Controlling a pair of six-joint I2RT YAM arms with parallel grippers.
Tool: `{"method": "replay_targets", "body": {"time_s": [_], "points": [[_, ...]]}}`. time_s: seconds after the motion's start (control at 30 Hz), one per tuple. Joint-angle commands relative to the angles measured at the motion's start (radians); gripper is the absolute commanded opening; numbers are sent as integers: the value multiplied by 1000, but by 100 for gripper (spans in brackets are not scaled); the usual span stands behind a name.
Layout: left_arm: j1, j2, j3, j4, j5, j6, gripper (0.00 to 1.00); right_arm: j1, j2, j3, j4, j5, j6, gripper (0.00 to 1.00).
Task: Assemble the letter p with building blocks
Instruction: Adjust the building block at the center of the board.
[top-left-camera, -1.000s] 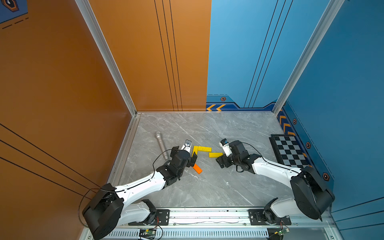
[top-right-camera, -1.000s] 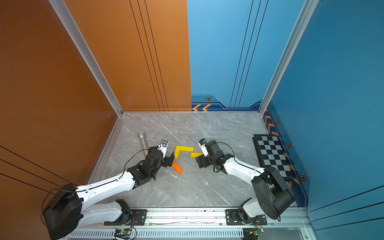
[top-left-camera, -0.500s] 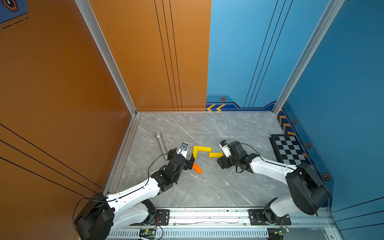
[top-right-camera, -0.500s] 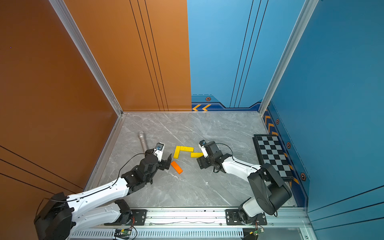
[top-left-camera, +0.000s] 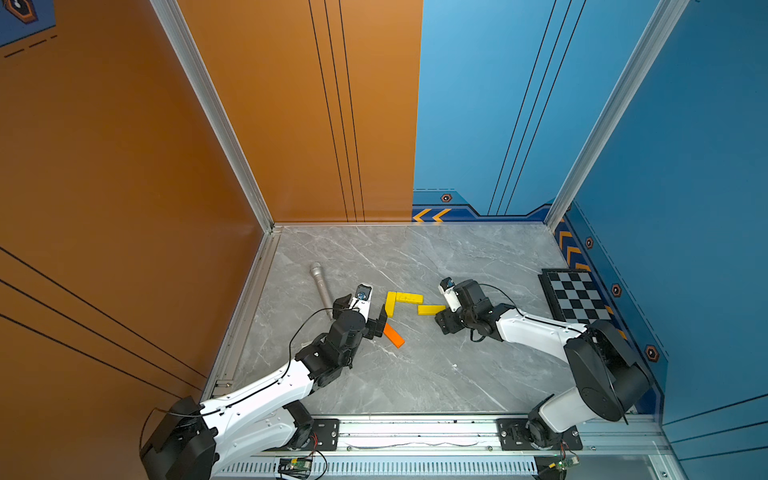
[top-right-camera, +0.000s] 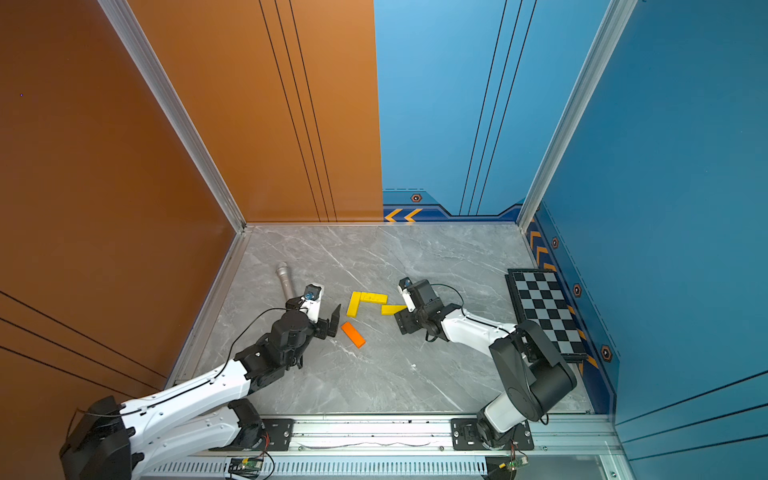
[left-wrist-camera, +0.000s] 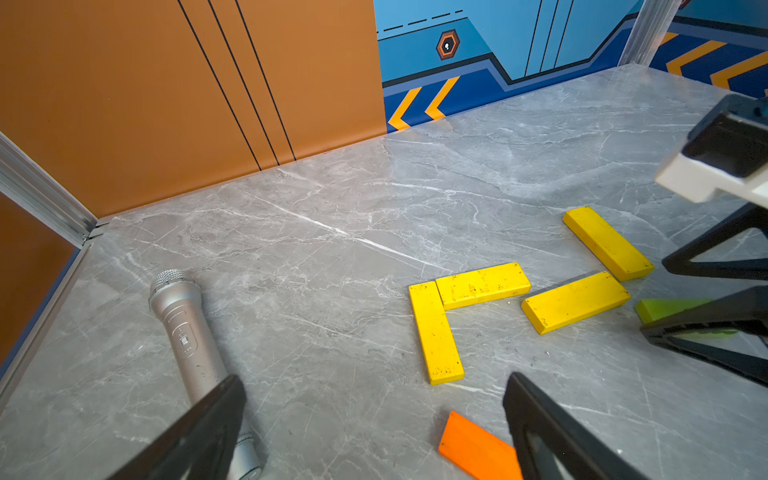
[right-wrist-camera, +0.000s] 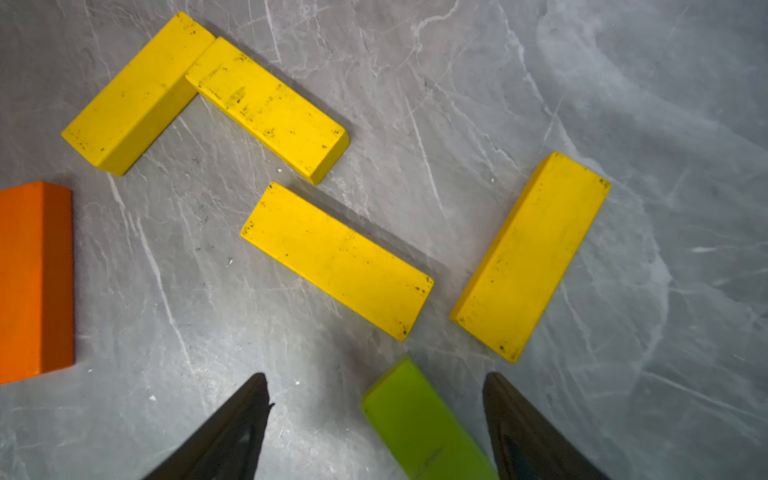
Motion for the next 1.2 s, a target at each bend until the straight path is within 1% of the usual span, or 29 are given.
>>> {"method": "replay_targets", "body": {"time_s": [0.0,0.23,0.53,0.77,0.83,0.9,0.97,1.0,1.17], "points": [[-2,13,-17,12,10,-18,99,-2,34,59,-24,28,-36,83],[0,9,-18,13,16,-26,99,1,136,136,-46,32,-71,81],[6,8,-23,14,16,-35,99,5,179,168,-44,8,-106,81],[10,17,-20,14,21,-39,99,0,213,179,-44,-31,-124,80],[12,21,-19,14,25,-41,99,-4,218,183,-52,-81,-137,79],[11,22,-18,13,25,-40,99,-4,220,184,-54,-110,-144,77],[13,22,-18,14,24,-42,99,-6,226,190,-55,-107,-146,68],[13,20,-18,14,25,-42,99,-6,232,193,-56,-107,-147,66],[15,20,-20,13,26,-41,99,-10,244,200,-60,-120,-151,66]]}}
